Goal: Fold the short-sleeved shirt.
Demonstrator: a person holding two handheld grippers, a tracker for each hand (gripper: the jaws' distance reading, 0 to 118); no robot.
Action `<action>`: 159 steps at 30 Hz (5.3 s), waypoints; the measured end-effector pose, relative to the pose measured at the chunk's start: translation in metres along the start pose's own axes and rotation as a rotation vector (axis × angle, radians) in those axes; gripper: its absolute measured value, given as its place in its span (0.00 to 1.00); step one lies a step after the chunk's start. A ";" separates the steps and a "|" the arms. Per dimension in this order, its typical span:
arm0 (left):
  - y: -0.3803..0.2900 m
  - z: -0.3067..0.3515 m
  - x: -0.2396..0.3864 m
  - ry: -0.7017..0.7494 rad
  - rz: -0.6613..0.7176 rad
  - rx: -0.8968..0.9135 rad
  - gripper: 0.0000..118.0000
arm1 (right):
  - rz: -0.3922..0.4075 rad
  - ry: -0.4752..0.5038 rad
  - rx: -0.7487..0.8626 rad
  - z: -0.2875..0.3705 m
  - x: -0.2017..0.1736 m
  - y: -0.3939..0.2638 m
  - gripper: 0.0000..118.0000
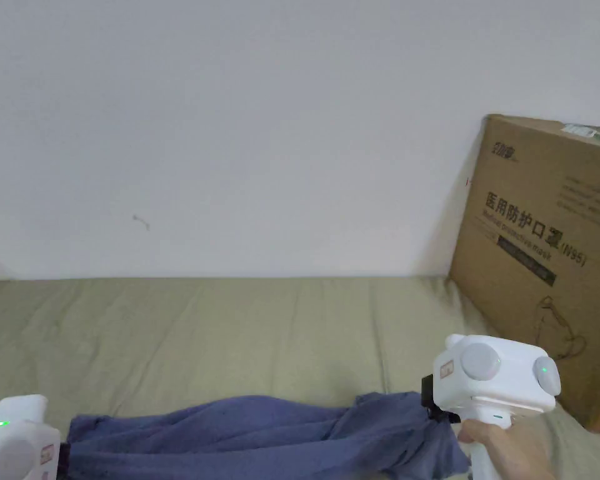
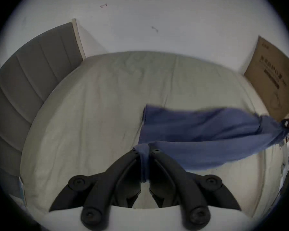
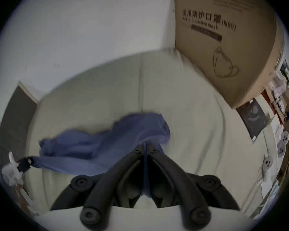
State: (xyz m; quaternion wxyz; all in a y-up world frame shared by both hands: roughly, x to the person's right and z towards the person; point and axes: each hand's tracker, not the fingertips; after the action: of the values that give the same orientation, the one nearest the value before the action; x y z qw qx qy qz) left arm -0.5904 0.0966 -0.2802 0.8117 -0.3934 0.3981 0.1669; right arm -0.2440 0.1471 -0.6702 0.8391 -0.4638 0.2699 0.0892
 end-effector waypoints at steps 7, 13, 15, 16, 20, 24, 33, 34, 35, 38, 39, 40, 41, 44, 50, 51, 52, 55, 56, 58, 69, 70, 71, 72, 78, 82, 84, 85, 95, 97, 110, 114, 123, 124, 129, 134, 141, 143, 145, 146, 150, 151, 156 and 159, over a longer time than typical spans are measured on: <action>-0.066 0.051 -0.040 -0.079 0.020 0.007 0.05 | -0.004 0.041 -0.026 0.040 0.047 -0.098 0.00; -0.143 0.123 -0.076 -0.080 0.032 -0.016 0.05 | 0.011 0.078 -0.076 0.112 0.069 -0.206 0.00; -0.178 0.154 -0.084 -0.085 0.005 -0.015 0.05 | 0.010 0.083 -0.108 0.132 0.079 -0.243 0.00; -0.191 0.165 -0.087 -0.077 -0.022 -0.018 0.05 | 0.002 0.087 -0.127 0.140 0.082 -0.259 0.00; -0.249 0.210 -0.097 -0.069 -0.056 -0.052 0.05 | -0.004 0.074 -0.153 0.174 0.094 -0.319 0.00; -0.294 0.234 -0.107 -0.063 -0.076 -0.090 0.05 | 0.016 0.056 -0.179 0.199 0.098 -0.373 0.00; -0.336 0.261 -0.114 -0.082 -0.030 -0.091 0.13 | 0.001 0.055 -0.200 0.220 0.107 -0.419 0.00; -0.335 0.260 -0.114 -0.081 -0.030 -0.102 0.37 | 0.003 0.057 -0.191 0.220 0.106 -0.418 0.07; -0.335 0.259 -0.113 -0.070 -0.033 -0.114 0.63 | 0.015 0.052 -0.185 0.220 0.104 -0.415 0.22; -0.329 0.266 -0.108 -0.057 -0.031 -0.060 0.89 | 0.122 -0.025 -0.154 0.221 0.095 -0.402 0.62; -0.321 0.272 -0.106 -0.081 -0.010 -0.015 0.90 | 0.147 -0.023 -0.123 0.224 0.091 -0.393 0.62; -0.313 0.273 -0.105 -0.097 0.003 0.004 0.89 | 0.165 -0.022 -0.114 0.224 0.087 -0.384 0.62; -0.304 0.273 -0.102 -0.110 0.016 -0.010 0.88 | 0.187 -0.013 -0.100 0.223 0.082 -0.371 0.62; -0.279 0.268 -0.093 -0.165 0.018 0.022 0.77 | 0.208 0.031 -0.031 0.222 0.062 -0.335 0.61; -0.254 0.229 -0.066 -0.280 -0.029 -0.070 0.00 | 0.301 0.051 -0.001 0.184 0.018 -0.306 0.00; -0.246 0.220 -0.062 -0.268 -0.037 -0.066 0.00 | 0.319 0.029 -0.003 0.175 0.008 -0.301 0.00; -0.238 0.211 -0.060 -0.258 -0.044 -0.072 0.00 | 0.338 0.024 -0.014 0.165 0.001 -0.295 0.00; -0.207 0.183 -0.054 -0.230 -0.019 -0.064 0.00 | 0.253 0.068 -0.038 0.137 -0.013 -0.276 0.00; -0.194 0.170 -0.055 -0.227 -0.001 -0.066 0.00 | 0.222 0.087 -0.040 0.128 -0.015 -0.268 0.00; -0.168 0.146 -0.053 -0.205 0.024 -0.076 0.00 | 0.206 0.091 -0.039 0.114 -0.021 -0.256 0.00; -0.056 -0.011 -0.053 -0.087 0.055 -0.230 0.76 | 0.220 0.097 -0.063 0.080 -0.021 -0.230 0.00; -0.056 -0.014 -0.050 -0.086 0.058 -0.231 0.76 | 0.219 0.096 -0.067 0.078 -0.019 -0.230 0.00; -0.056 -0.021 -0.048 -0.089 0.055 -0.233 0.76 | 0.219 0.093 -0.073 0.077 -0.017 -0.231 0.00; -0.057 -0.026 -0.045 -0.086 0.054 -0.243 0.76 | 0.218 0.092 -0.078 0.078 -0.016 -0.232 0.00; -0.057 -0.020 -0.036 -0.073 -0.002 -0.259 0.60 | 0.177 0.085 -0.096 0.075 -0.002 -0.240 0.00; -0.053 0.001 -0.034 -0.164 0.016 -0.220 0.03 | 0.115 0.095 -0.083 0.072 0.014 -0.228 0.00; -0.054 0.008 -0.027 -0.097 -0.031 -0.211 0.03 | 0.086 0.106 -0.079 0.068 0.027 -0.211 0.16; -0.055 0.012 -0.025 -0.098 -0.046 -0.205 0.03 | 0.079 0.102 -0.086 0.064 0.033 -0.201 0.54; -0.054 0.014 -0.038 -0.122 -0.056 -0.207 0.03 | 0.257 -0.099 -0.199 -0.016 0.045 -0.132 0.32; -0.055 0.014 -0.036 -0.124 -0.073 -0.218 0.03 | 0.259 -0.051 -0.229 -0.026 0.038 -0.140 0.30; -0.045 0.079 -0.052 -0.131 -0.083 -0.137 0.03 | 0.032 0.111 -0.114 0.058 0.054 -0.115 0.01; -0.031 0.131 -0.059 -0.122 -0.092 -0.055 0.03 | 0.007 0.157 -0.040 0.114 0.052 -0.097 0.01; 0.016 0.260 -0.082 -0.098 -0.067 0.184 0.03 | 0.012 0.227 0.185 0.249 0.042 -0.047 0.01; 0.021 0.269 -0.083 -0.092 -0.065 0.211 0.03 | 0.018 0.221 0.208 0.260 0.038 -0.042 0.01; 0.067 0.323 -0.089 -0.072 -0.026 0.320 0.03 | 0.024 0.219 0.325 0.321 0.018 0.006 0.01; 0.123 0.359 -0.093 -0.034 0.064 0.450 0.03 | 0.070 0.181 0.387 0.364 -0.007 0.066 0.01; 0.209 0.385 -0.090 0.036 0.019 0.540 0.03 | 0.050 0.159 0.502 0.422 -0.041 0.157 0.01; 0.228 0.389 -0.088 0.062 0.009 0.577 0.03 | 0.053 0.165 0.523 0.435 -0.048 0.176 0.01; 0.235 0.396 -0.089 0.068 0.049 0.667 0.03 | 0.048 0.159 0.556 0.444 -0.051 0.188 0.01; 0.236 0.396 -0.089 0.066 0.048 0.689 0.03 | 0.037 0.161 0.567 0.446 -0.052 0.191 0.01; 0.238 0.368 -0.088 0.070 0.039 0.647 0.03 | 0.023 0.167 0.576 0.433 -0.058 0.194 0.01; 0.234 0.356 -0.086 0.071 0.029 0.624 0.03 | 0.032 0.154 0.569 0.422 -0.061 0.191 0.01; 0.201 0.266 -0.075 0.119 -0.007 0.462 0.03 | 0.080 0.122 0.415 0.329 -0.064 0.169 0.01; 0.170 0.198 -0.063 0.125 -0.017 0.349 0.03 | 0.065 0.097 0.292 0.247 -0.060 0.147 0.01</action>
State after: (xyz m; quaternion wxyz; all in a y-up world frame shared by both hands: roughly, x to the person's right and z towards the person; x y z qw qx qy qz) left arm -0.6272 0.3598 -0.2428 0.8427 -0.2596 0.4674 0.0639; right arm -0.2621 0.4388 -0.6404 0.8803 -0.3316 0.3350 0.0535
